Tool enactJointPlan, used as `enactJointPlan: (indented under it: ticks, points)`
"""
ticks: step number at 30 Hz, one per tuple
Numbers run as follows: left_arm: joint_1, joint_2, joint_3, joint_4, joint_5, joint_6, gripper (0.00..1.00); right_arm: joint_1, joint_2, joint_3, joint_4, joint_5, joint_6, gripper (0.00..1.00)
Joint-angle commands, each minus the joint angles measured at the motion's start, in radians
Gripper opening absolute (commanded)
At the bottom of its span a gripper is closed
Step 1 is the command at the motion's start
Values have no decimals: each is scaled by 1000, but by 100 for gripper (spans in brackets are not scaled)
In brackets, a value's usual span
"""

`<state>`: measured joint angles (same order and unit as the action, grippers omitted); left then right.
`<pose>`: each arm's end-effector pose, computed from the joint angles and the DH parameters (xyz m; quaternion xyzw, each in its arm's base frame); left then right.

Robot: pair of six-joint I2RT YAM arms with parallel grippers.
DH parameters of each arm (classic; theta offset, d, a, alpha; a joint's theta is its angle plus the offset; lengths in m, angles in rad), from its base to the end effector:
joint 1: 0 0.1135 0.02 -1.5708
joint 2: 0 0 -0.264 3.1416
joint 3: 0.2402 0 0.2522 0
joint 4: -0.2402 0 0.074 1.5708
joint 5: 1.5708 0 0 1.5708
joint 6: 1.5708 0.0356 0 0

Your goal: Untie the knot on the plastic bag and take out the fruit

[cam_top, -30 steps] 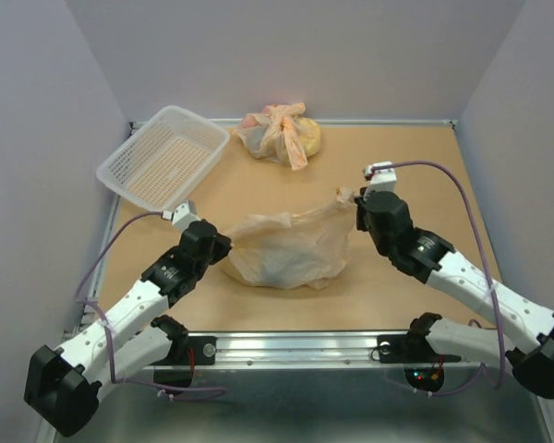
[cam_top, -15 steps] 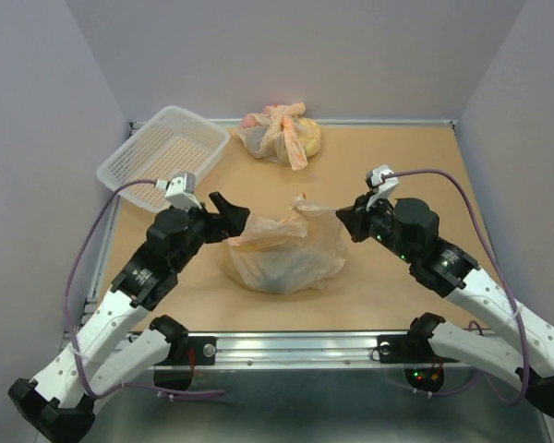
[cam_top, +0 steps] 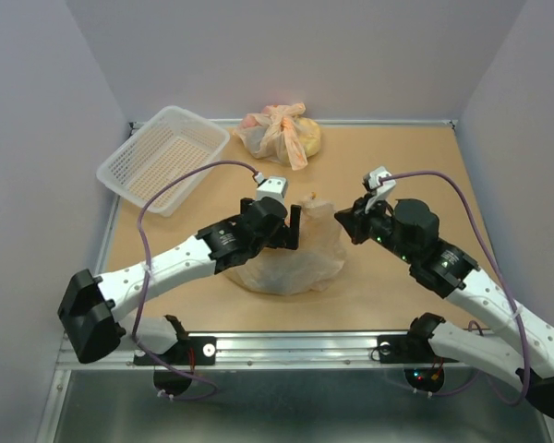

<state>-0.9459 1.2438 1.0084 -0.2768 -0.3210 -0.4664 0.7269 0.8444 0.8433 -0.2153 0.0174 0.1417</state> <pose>0.1737 -0.2216 0.3119 0.1240 0.8469 -0.2185 0.4688 0.1474 0.1303 0.3471 -0.2196 0.7478 0.2575 0.5713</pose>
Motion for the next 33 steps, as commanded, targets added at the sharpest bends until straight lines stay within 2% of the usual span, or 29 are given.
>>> enactJointPlan:
  ticks: [1,4,10,16,19,20,22,23,27,30,33]
  points:
    - [2,15,21,-88,-268,-112,99,-3,-47,-32,40,42,-16,0]
    - [2,26,0,-125,-332,-214,99,-3,-68,-46,30,125,-4,0]
    - [67,-52,-174,-141,-359,-379,97,-3,-113,-82,-4,343,53,0]
    - [170,-171,-344,-85,-296,-437,82,-3,-136,-102,-45,441,105,0]
    - [217,-251,-392,-78,-274,-442,68,-3,-140,-102,-84,507,131,0]
    - [237,-266,-405,-78,-271,-443,58,-3,-140,-102,-87,518,131,0]
    - [255,-300,-421,-73,-262,-442,45,-3,-140,-95,-95,500,116,0]
    - [272,-338,-433,-67,-251,-442,30,-3,-140,-90,-98,472,107,0]
    - [331,-449,-429,-52,-224,-408,0,-3,-130,-33,-113,396,33,0]
    - [384,-523,-384,-4,-176,-329,0,-3,-88,31,-154,386,9,0]
    - [433,-494,-277,85,-75,-204,0,-3,-38,71,-159,453,-19,0]
